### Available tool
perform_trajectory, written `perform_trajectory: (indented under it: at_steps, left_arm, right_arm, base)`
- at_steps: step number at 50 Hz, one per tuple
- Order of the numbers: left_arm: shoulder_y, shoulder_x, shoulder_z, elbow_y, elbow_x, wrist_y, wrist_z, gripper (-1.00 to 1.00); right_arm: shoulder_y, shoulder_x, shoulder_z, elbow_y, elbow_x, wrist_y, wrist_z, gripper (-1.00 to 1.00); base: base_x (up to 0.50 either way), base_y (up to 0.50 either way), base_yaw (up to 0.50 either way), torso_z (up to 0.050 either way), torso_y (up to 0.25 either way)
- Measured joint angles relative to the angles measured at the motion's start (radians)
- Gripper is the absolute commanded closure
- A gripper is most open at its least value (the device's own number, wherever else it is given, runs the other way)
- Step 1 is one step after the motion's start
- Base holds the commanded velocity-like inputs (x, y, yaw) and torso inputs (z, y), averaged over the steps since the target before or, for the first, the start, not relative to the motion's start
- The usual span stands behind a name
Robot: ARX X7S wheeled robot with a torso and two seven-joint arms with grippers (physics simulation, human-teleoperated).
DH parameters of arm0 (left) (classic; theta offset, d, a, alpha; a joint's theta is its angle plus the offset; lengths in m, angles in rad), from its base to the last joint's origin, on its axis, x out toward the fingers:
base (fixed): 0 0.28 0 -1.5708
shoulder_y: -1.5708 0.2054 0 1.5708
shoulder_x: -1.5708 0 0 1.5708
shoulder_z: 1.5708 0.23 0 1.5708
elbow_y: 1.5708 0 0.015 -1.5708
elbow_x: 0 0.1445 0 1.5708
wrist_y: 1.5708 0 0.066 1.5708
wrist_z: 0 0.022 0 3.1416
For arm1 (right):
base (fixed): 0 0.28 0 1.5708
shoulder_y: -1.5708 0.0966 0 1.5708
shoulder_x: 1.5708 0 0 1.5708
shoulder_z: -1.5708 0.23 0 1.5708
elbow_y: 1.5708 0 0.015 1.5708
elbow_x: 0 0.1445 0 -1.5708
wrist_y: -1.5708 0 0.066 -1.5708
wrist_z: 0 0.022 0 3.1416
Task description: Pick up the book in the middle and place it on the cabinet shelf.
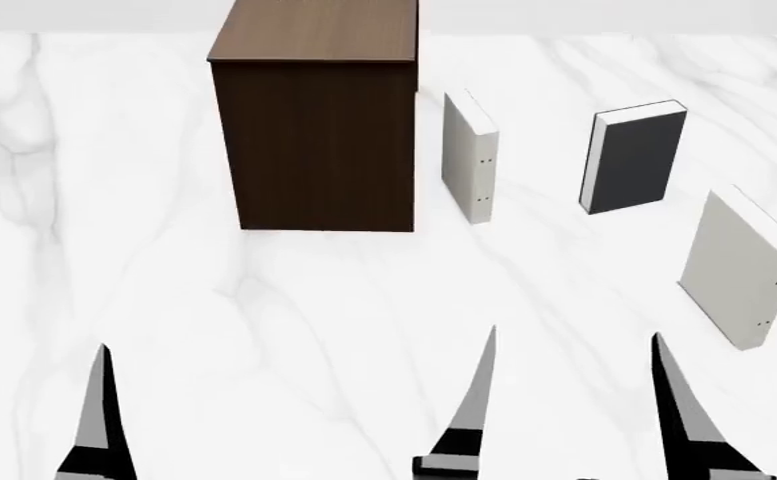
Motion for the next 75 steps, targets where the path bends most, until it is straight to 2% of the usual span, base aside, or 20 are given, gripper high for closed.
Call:
perform_trajectory:
  at_steps: [75]
  left_arm:
    - [-0.012,-0.060,0.053,0.016,-0.021,0.000,-0.067,-1.00]
  right_arm:
    - [0.017,0.062,-0.036,-0.010,0.038,0.047,0.093,-1.00]
  base:
    - [0.49,0.00,0.00,0.000,0.001]
